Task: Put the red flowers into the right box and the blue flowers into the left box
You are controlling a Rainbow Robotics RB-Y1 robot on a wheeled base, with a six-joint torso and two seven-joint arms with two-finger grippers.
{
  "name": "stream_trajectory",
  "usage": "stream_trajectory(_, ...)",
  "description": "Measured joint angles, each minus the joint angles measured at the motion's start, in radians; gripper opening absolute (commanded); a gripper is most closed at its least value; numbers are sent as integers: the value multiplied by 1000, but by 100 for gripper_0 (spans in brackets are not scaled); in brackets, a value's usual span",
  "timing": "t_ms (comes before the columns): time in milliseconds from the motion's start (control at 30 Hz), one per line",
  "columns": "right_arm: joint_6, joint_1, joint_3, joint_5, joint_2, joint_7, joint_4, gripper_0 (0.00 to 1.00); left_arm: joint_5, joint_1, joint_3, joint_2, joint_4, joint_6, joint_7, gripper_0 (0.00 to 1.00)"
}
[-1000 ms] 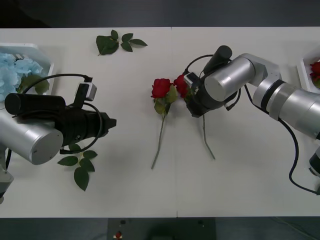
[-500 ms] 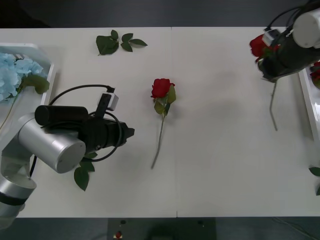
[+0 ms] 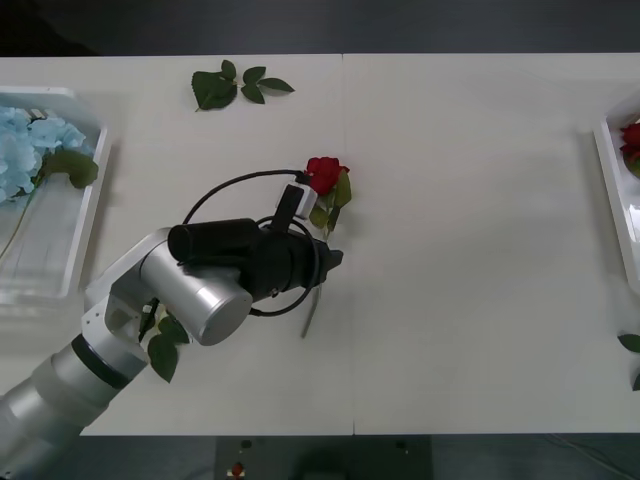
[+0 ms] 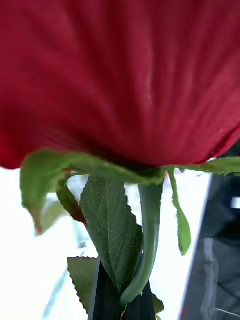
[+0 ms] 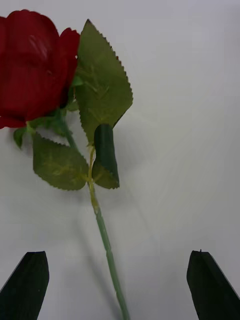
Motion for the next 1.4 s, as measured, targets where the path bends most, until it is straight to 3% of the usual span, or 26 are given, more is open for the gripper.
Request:
stream_trajectory(167, -103, 66, 0, 132, 41, 0, 85, 0, -10, -32, -11, -23, 64, -51, 0, 91)
stream_trajectory(433, -293, 146, -1, 234, 128, 0, 247, 0, -44, -74, -11, -34, 169, -129, -1, 90)
stream_trajectory(700, -367, 156, -84, 285, 204, 0, 383, 0, -79, -102, -11, -81, 276, -168, -37, 91)
stream_trajectory(733, -367, 156, -85, 285, 204, 0, 385, 5, -81, -105, -11, -87, 282, -168, -41, 91)
stream_trajectory(767, -367, 156, -84, 285, 204, 0, 385, 29, -81, -108, -11, -91, 286, -168, -44, 90)
stream_trajectory(833, -367, 156, -74, 285, 204, 0, 385, 60, -81, -114, -11, -98, 294, -168, -45, 90)
stream_trajectory(867, -367, 156, -67, 285, 204, 0, 385, 71, -81, -116, -11, -101, 299, -168, -45, 90)
stream_trajectory(933, -365, 156, -55, 281, 204, 0, 383, 81, -81, -121, -20, -103, 309, -168, -45, 90)
stream_trajectory(1033, -329, 156, -55, 224, 204, 0, 366, 89, -83, -133, -55, -103, 328, -168, -45, 90)
stream_trajectory(1233, -263, 156, -126, 68, 203, 0, 303, 96, -103, -143, -92, -103, 350, -172, -45, 87)
stream_trajectory(1267, -249, 156, -138, 36, 201, 2, 287, 99, -103, -144, -92, -103, 351, -172, -45, 77)
stream_trajectory(1400, -195, 155, -183, -112, 188, 113, 198, 100, -103, -151, -91, -103, 363, -173, -46, 65)
